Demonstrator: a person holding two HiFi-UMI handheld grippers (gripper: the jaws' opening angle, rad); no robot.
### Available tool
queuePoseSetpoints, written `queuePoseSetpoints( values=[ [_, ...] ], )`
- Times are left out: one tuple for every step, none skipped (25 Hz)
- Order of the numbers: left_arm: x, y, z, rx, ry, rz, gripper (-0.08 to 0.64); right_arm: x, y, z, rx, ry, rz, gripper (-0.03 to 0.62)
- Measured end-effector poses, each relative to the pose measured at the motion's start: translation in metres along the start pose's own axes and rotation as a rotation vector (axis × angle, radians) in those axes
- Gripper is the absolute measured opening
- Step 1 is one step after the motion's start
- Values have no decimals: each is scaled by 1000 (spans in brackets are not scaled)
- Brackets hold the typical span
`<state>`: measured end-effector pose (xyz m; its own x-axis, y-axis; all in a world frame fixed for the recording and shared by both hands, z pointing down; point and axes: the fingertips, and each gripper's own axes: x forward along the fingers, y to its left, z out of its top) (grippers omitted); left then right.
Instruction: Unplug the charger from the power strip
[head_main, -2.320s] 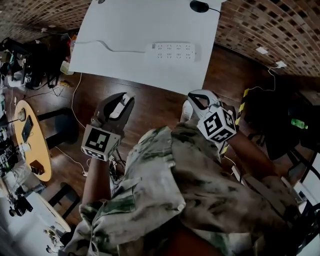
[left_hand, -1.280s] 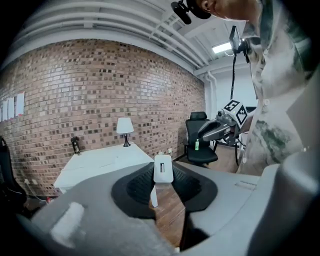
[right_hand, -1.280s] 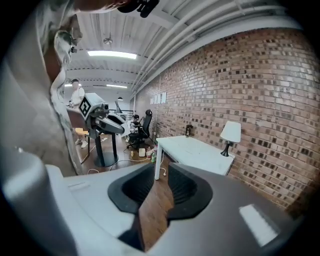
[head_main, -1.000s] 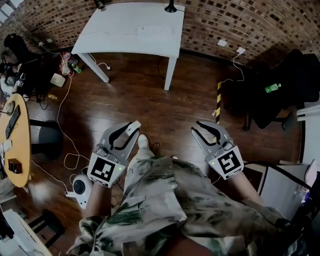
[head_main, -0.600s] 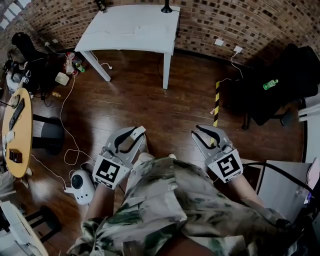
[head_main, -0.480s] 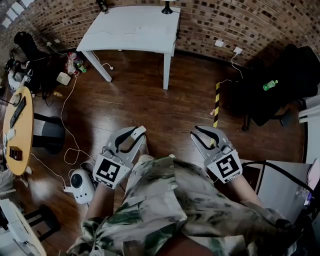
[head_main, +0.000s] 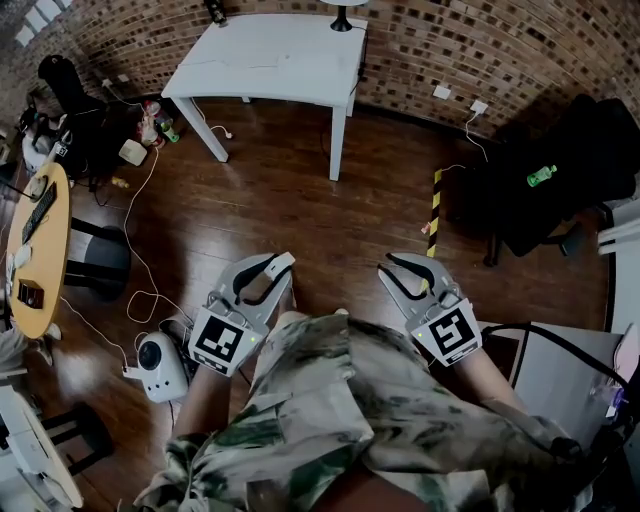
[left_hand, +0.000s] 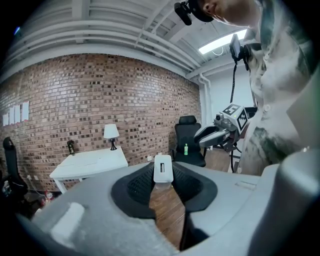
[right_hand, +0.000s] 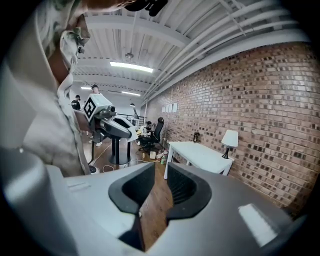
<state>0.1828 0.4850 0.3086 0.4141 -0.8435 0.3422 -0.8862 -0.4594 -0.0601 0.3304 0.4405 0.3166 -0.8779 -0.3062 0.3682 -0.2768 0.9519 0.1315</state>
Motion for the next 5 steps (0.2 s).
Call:
queuePoseSetpoints(
  values=[
    [-1,3,-4,-1,0,0,107,5,2,-2,-1,3,-1,84],
    [-2,5,-8,-4,4,-3,107,9,4,-4,1,6,-1,83],
    [-3,8,-10,-6,8,-5,107,13,6,-5,3,9,-1,83],
    [-4,10,-13,-5,10,-7,107,17,8,-6,5,13,1,83],
    [-4,12,-15,-2,11,-9,107,20,10,-7,8,17,2,84]
  ],
)
